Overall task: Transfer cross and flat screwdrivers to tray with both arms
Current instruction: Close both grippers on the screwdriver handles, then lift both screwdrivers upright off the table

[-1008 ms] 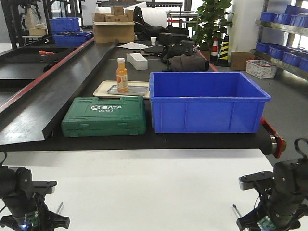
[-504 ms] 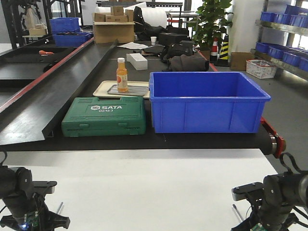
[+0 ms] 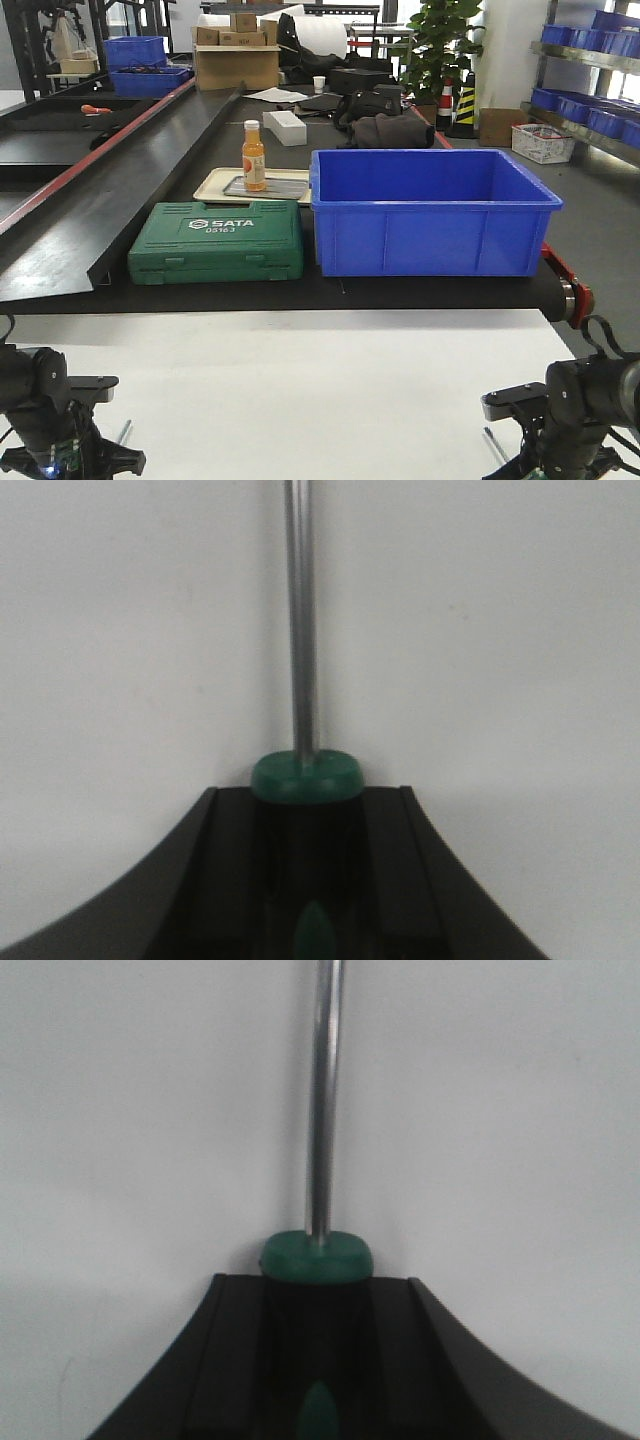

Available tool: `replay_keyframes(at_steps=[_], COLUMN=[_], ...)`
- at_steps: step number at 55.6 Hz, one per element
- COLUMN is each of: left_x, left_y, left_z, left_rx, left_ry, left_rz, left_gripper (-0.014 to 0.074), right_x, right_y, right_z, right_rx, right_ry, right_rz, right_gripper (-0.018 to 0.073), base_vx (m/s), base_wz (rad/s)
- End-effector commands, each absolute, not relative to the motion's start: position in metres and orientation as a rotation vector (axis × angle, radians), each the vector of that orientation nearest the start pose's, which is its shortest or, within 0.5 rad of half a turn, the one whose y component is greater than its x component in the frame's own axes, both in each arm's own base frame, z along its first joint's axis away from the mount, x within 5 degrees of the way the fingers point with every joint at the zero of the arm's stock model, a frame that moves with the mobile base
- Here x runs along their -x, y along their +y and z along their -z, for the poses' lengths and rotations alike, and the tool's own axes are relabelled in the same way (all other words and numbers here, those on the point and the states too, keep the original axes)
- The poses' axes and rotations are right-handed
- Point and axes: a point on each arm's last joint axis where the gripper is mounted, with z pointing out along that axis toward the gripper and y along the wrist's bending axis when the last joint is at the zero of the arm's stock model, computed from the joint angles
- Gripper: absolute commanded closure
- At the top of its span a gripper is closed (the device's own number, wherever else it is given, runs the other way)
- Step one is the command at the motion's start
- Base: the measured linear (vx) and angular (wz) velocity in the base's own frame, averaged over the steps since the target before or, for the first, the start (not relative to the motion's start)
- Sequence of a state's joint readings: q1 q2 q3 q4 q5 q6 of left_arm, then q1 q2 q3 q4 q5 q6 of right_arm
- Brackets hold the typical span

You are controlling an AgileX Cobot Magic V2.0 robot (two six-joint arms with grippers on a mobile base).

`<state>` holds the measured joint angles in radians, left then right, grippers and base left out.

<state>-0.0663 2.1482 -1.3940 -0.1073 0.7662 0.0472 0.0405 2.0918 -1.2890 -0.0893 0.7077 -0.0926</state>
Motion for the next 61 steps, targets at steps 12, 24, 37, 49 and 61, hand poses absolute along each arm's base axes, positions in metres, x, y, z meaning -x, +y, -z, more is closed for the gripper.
replay_keyframes(at_steps=[12,24,37,49,61], left_x=[-0.412,-0.411,-0.391,-0.347,-0.292], left_y=[-0.042,-0.057,-0.059,-0.052,-0.049], left_z=[-0.136,-0.198,-0.292,-0.378,-0.437], left_rx=[-0.094,-0.174,-0.150,-0.140,-0.117], left_ry=[2.909,2.679,2.365,2.104,1.941], left_rz=[0.145,0.147,0.167,0.174,0.243], left_gripper=[0.0598,0.0597,0.0596,0.0596,0.0596], right_x=[-0.392,-0.389,-0.363,-0.327,-0.285], right_y=[0.011,0.036,0.083,0.098,0.099], right_z=[-0.136,-0.199,-0.286,-0.353,-0.407], right_rx=[0.288,0.341,0.291,0.248,0.220], right_ry=[2.927,2.696,2.392,2.166,1.980], right_rz=[0.093,0.069,-0.056,-0.169,-0.259], right_gripper=[0.0573,0.0569,0.0568,0.0568,0.0568], base_vx=[0.00,0.00,0.00,0.00,0.00], base_wz=[0.00,0.00,0.00,0.00,0.00])
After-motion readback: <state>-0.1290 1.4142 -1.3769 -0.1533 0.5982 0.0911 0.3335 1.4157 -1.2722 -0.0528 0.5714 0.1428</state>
